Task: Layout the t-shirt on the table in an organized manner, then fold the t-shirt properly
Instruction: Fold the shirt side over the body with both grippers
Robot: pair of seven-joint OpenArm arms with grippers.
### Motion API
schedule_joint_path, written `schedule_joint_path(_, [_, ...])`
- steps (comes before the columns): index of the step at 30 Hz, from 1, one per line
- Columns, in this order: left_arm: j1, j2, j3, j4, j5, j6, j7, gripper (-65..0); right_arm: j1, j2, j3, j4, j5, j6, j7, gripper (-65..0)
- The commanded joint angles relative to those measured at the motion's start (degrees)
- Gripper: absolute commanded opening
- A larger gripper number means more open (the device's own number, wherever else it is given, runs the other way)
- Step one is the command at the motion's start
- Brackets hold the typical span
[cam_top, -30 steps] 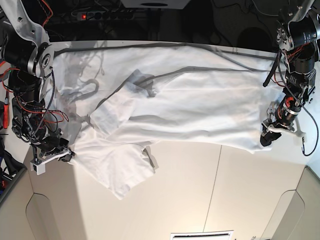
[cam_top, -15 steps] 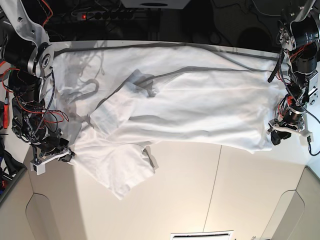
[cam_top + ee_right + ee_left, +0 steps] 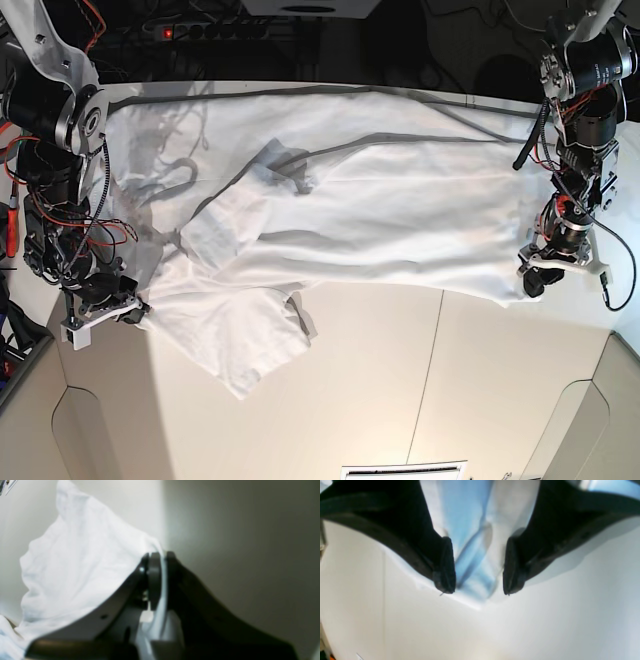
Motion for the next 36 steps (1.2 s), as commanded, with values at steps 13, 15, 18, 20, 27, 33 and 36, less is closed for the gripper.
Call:
schedule_joint_path(13, [-0.83,-0.42,-0.02,0.52,0.11,-0.81,1.40,-65.0,1.73,0.76,0.02,0.98,0.90,0.63,1.31,-65.0])
schedule_joint_path(15, [-0.83,-0.90,-0.02,0.52,0.11,-2.14,0.59,-65.0,1.70,0.76,0.02,1.05,0.90,0.63,1.31,-65.0])
schedule_joint_path(18, [-0.81,-2.62,-0.02,0.52,-1.62,-6.40,0.09,-65.0,1.70,0.79,0.02,1.66,0.90,0.72,1.29,-65.0])
schedule_joint_path(20, [-0.81,-3.98,-0.20,0.52,-4.44,-9.07,0.15,-65.0,1.70,0.79,0.02,2.75,0.92,1.31,0.46,-65.0])
schedule_joint_path(27, [-0.79,-5.46,-7.72,0.52,-9.90,-10.55,6.19,-65.0,1.70,0.79,0.02,11.47,9.94,2.38,-15.13,-65.0])
schedule_joint_path(33, [1.86,-6.60,-10.84,2.43,-17.22,-10.55,16.00,-65.0,-3.32,0.85,0.02,25.49,13.53,3.17,-22.49,-65.0])
schedule_joint_path(36, [5.46,-7.23,-10.84,7.63,-20.41,-10.55,17.14,-65.0,-8.39,1.09,0.02,34.73,13.62,3.17,-23.93,-65.0])
